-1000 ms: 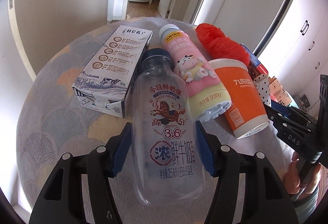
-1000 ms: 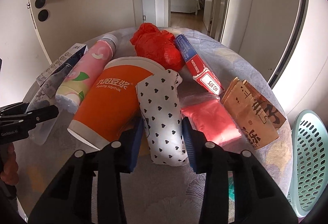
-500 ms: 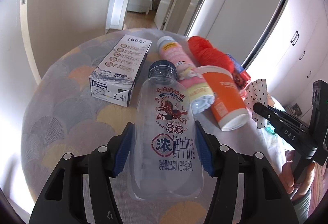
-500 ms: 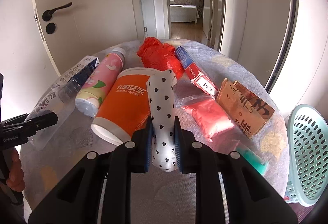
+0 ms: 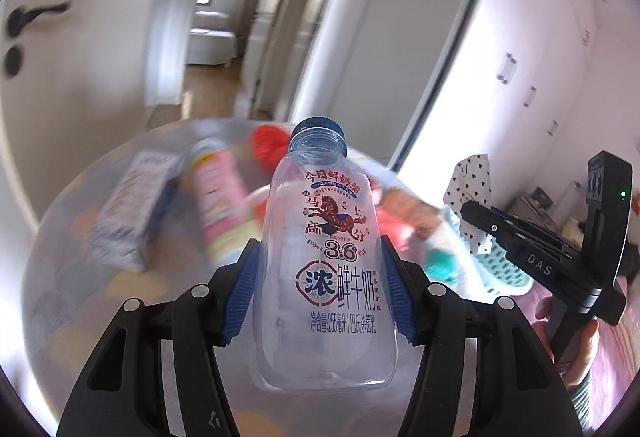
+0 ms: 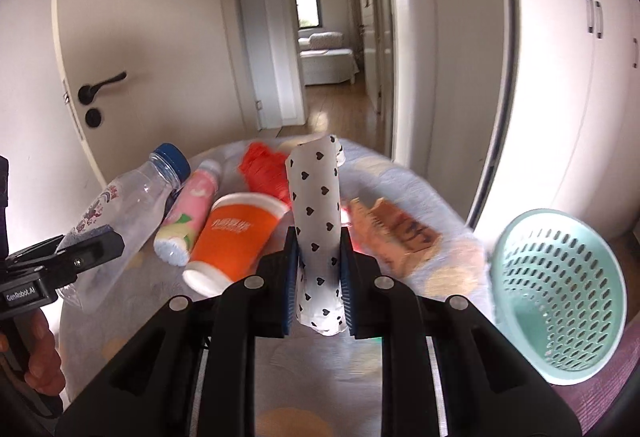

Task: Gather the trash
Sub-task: 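Carry both items over the teal basket and open both tools to drop them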

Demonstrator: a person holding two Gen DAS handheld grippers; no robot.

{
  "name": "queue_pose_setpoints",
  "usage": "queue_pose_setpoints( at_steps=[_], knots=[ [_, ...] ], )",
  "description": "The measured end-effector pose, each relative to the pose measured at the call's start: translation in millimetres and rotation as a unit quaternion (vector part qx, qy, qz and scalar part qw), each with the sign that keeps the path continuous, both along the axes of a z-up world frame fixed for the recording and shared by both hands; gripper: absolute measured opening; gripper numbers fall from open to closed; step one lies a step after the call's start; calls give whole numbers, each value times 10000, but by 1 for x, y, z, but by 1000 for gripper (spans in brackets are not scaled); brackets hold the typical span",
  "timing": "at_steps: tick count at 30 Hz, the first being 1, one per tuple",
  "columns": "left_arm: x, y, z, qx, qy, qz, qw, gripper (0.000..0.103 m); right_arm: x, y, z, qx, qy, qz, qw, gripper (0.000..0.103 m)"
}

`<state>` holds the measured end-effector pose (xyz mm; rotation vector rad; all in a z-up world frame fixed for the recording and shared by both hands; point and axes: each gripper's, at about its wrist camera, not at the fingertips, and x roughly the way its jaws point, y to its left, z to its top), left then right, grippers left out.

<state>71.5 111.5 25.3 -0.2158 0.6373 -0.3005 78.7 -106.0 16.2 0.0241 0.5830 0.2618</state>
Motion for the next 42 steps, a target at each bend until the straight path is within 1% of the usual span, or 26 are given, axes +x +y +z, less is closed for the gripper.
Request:
queue_pose_setpoints(
  at_steps=[3,7,11,13,18,22,25,30,32,36,38,39,40,42],
  knots=[
    [11,-31,9,87,-79,-252,9996,56,-1,-26,8,30,-72,-318,9995,17],
    [29,-79,19,80,-165,-733,9971,56,0,-70,10,157,-25,-857,9962,17],
    [48,-129,25,34,-200,-1232,9922,56,1,-115,8,276,46,-1366,9902,17],
    [57,-155,25,-62,-169,-1516,9883,56,3,-137,5,326,92,-1615,9863,17],
    [84,-217,16,-116,17,-1983,9801,56,12,-185,-7,443,331,-2154,9750,17],
    [107,-261,-2,-101,292,-2266,9735,56,25,-223,-29,586,691,-2573,9621,17],
    [122,-291,-19,139,426,-2333,9714,56,37,-247,-50,765,1049,-2815,9507,17],
    [147,-326,-51,172,800,-2432,9665,56,47,-270,-82,919,1487,-3066,9357,17],
    [155,-338,-63,223,926,-2435,9652,56,46,-274,-91,915,1590,-3140,9315,17],
    [166,-352,-74,363,1035,-2429,9638,57,46,-279,-96,903,1671,-3238,9268,18],
    [165,-356,-75,521,963,-2432,9638,58,46,-284,-97,986,1726,-3235,9251,25],
    [163,-356,-74,546,908,-2444,9639,64,45,-284,-97,1007,1708,-3247,9248,30],
    [159,-354,-71,533,858,-2426,9649,72,42,-285,-96,993,1683,-3269,9246,35],
    [156,-345,-63,401,794,-2381,9672,78,36,-285,-93,1006,1594,-3260,9264,41]
  ],
)
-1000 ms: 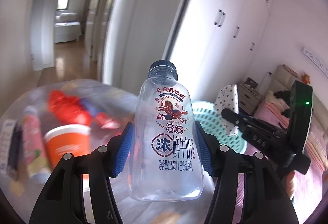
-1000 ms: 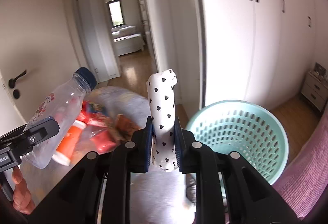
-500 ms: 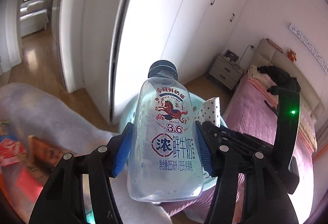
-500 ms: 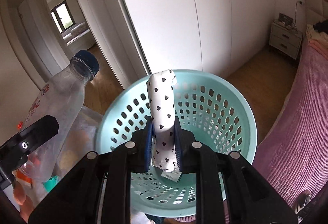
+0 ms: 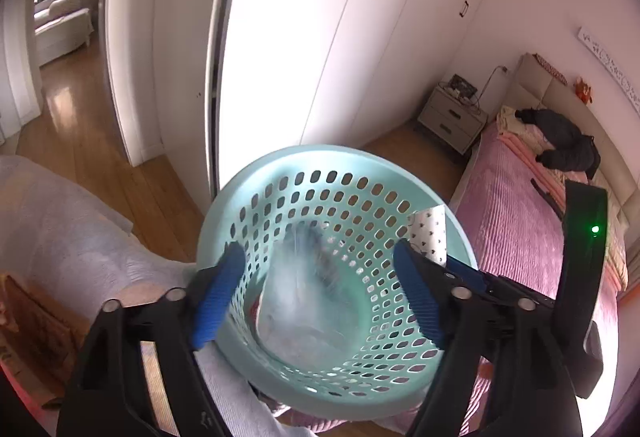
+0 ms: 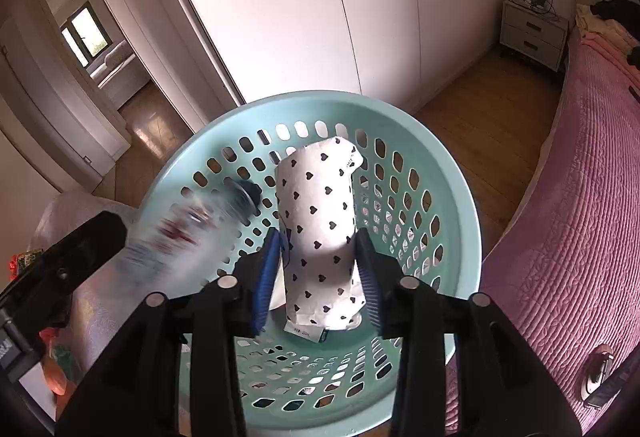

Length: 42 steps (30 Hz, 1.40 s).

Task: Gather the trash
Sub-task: 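Carry both items over the teal basket and open both tools to drop them, then grasp the milk carton with the left tool while the right tool grasps the orange paper cup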

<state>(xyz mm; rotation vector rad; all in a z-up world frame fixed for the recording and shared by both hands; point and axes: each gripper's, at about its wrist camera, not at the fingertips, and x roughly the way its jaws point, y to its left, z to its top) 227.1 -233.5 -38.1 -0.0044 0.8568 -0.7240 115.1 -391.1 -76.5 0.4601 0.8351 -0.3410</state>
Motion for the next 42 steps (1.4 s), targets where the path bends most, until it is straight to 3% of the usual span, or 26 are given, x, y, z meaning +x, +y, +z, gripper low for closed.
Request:
queue_pose_setpoints(
  at_steps=[11,15,24,28,30,32,36,42],
  knots=[
    [-46,76,60,-621,-460,90,9970,78,-28,37,42,-33,-509,229,9984,41],
    [-68,118,79,-661,-752,365,9943,78,-34,68,63,-124,-770,484,9958,49],
    [-104,246,113,-844,-1242,1390,9788,78,-33,158,100,-318,-1163,1463,9819,53],
    [-113,304,121,-608,-1391,2083,9662,82,-23,200,103,-36,-1176,2001,9727,54],
    [-114,337,119,-452,-1431,2443,9580,85,-16,223,100,97,-1090,2273,9677,54],
    [-116,370,111,-342,-1404,2788,9494,85,-10,254,97,-119,-1017,2466,9637,54],
    [-104,434,85,53,-1120,3502,9299,85,2,310,92,-113,-915,3010,9492,54],
    [-75,487,45,375,-557,3862,9200,85,24,379,74,-223,-638,3409,9377,54]
  ],
)
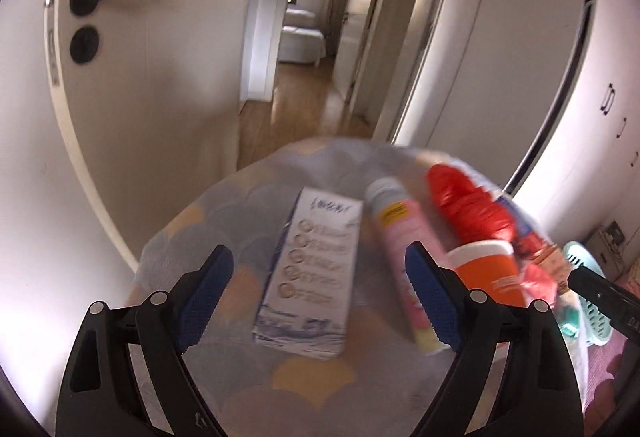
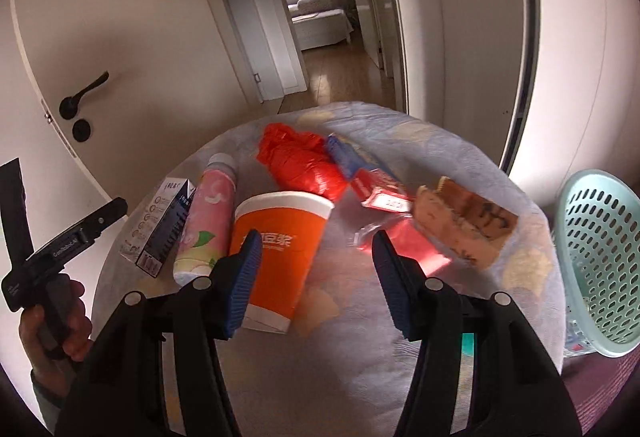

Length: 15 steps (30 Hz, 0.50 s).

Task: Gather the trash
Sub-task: 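Grasp the milk carton with the left tool while the right tool grasps the orange paper cup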

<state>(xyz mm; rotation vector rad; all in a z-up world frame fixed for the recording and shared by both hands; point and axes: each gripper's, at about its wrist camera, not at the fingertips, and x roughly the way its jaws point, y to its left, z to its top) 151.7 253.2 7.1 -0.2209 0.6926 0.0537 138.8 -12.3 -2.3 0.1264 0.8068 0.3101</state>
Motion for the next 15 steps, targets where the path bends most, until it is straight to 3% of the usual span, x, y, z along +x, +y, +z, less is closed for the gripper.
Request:
queue_pose_setpoints(
  at_steps=[6,10,15],
  knots=[
    [10,2,-17,267,234,-21,9994,85,17,28,-30,-18,493,123,9987,54],
    [17,-2,-27,406,380,-118,9984,85,18,37,-35,-81,509,134,9986,63],
    [18,-6,-33,562,512,-131,9970,81,26,44,-49,113,728,222,9970,66]
  ],
)
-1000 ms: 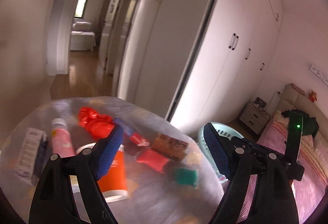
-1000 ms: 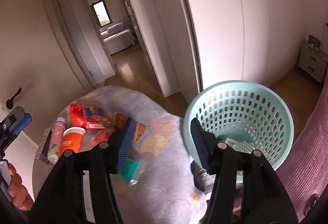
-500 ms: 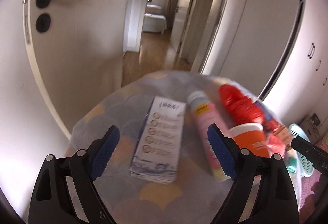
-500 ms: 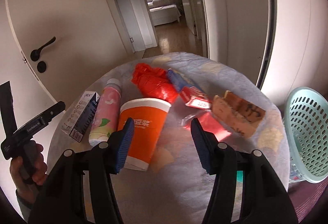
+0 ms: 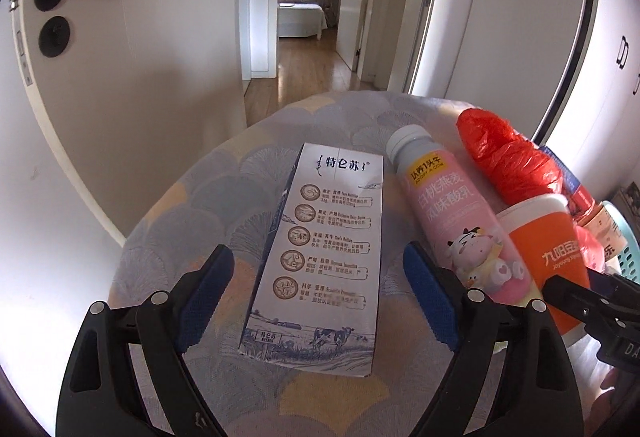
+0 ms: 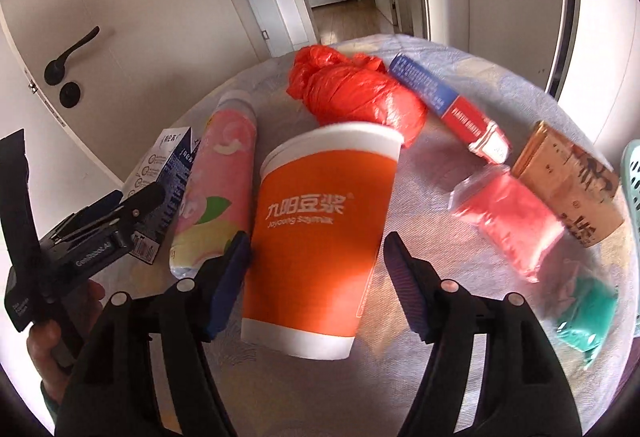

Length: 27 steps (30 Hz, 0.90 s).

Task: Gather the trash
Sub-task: 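Grasp the milk carton with the left tool while the right tool grasps the orange paper cup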

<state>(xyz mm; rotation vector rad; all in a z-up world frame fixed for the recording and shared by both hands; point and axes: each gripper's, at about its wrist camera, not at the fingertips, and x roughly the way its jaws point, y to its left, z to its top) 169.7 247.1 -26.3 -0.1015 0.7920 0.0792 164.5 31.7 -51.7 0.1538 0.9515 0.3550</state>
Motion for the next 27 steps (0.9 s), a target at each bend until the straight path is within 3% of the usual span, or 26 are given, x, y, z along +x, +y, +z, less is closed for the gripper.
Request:
queue_pose_setpoints(
  at_steps=[6,16,24,27],
  knots=[
    [0,4,-7,-125,189,-75,9997,56,3,3,-10,86,163,-39,9998,66],
    [-25,1,4,-271,-196,-100,9994,54,-5,-9,-9,392,131,42,9991,60],
    [-51,-21,38,-339,-669,-385,9964,54,-27,-31,16,418,-262,-133,9987,60],
    [-58,-37,51,-524,-850,-626,9930,54,-37,-46,30,388,-477,-264,9978,60]
  ],
)
